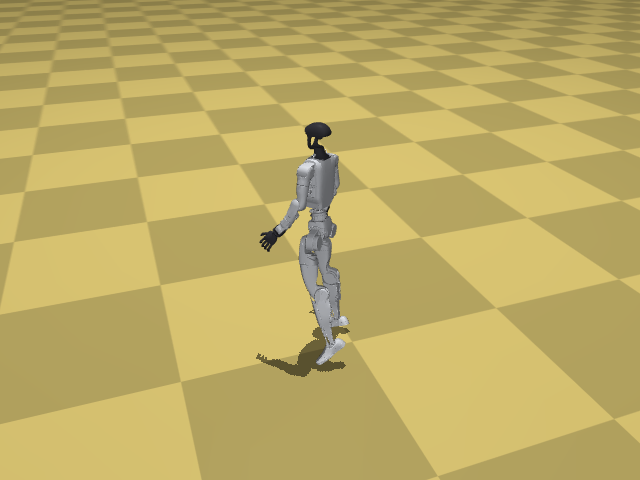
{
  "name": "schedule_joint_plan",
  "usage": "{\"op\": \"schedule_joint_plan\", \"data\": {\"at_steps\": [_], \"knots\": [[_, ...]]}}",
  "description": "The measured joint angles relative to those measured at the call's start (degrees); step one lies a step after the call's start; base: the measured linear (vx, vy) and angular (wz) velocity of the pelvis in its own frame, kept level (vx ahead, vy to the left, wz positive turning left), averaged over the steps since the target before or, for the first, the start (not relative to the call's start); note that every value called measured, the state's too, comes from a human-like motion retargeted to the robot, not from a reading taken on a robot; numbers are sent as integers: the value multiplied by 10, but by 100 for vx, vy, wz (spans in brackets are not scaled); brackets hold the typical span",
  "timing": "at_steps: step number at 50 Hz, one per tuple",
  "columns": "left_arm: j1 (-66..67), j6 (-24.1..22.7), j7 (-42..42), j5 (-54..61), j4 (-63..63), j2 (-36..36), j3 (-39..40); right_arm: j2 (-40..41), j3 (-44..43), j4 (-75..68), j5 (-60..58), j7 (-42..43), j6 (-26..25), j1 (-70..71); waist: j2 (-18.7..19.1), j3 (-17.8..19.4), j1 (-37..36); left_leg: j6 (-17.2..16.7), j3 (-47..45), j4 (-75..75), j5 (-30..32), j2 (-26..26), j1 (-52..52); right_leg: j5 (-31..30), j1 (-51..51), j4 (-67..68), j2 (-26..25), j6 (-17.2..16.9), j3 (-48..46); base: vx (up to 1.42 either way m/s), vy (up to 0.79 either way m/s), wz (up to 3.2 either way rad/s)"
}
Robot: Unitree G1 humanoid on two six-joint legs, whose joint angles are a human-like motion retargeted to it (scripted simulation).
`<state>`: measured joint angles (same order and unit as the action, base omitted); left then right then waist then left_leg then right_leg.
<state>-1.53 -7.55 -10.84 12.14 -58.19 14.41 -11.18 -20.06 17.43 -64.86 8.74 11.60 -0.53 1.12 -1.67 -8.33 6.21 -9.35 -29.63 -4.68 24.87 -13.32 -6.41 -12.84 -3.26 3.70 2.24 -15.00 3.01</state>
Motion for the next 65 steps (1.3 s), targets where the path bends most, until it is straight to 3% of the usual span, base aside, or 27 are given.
{"op": "schedule_joint_plan", "data": {"at_steps": [12,18,23,28,35,43,48,53,58,65], "knots": [[14,-2,-9,13,-5,0,0,-8,-7,4,6,2,0,-19,-3,4,-22,-9,51,3,-31,22,26,16,-9,4,34,0,-47,-1,14,40],[15,-9,-7,18,0,-2,4,-12,-4,7,3,-2,1,-11,-4,6,-34,-18,71,9,-113,31,38,31,-11,7,49,0,-75,-2,17,57],[12,-11,-3,20,10,1,6,-23,-2,19,-3,0,2,2,-7,9,-30,6,-13,35,-200,33,45,69,-11,24,75,0,-119,-1,26,84],[3,-8,-1,23,21,5,9,-39,-1,31,-10,5,4,15,-6,20,-25,20,-98,77,-246,53,53,131,5,48,108,3,-174,2,37,95],[-18,-3,-16,41,22,8,8,-50,0,22,-22,14,-3,46,7,52,-44,31,-68,78,-298,64,72,191,20,102,124,52,-230,4,36,64],[18,1,-20,36,5,24,28,-16,-12,13,-51,19,-9,80,19,83,-38,20,-20,53,-340,61,56,136,-33,284,159,120,-242,10,34,50],[44,7,-29,25,-21,47,42,0,10,47,-83,37,-5,81,16,87,-18,5,17,51,-347,63,52,155,-84,342,130,112,-186,13,22,68],[51,14,-33,17,-43,74,46,-4,32,61,-91,20,-7,80,1,85,-9,5,54,48,-356,77,51,206,-86,225,80,83,-153,16,13,72],[53,8,-28,17,-36,91,56,-9,32,36,-64,-3,-15,88,-25,85,-9,5,84,48,-366,108,40,167,-64,50,46,49,-105,18,6,62],[61,-1,-25,43,-3,81,70,-15,23,9,-51,1,-19,103,-21,81,-20,9,98,47,-372,113,34,149,-67,50,42,66,-128,18,1,22]]}}
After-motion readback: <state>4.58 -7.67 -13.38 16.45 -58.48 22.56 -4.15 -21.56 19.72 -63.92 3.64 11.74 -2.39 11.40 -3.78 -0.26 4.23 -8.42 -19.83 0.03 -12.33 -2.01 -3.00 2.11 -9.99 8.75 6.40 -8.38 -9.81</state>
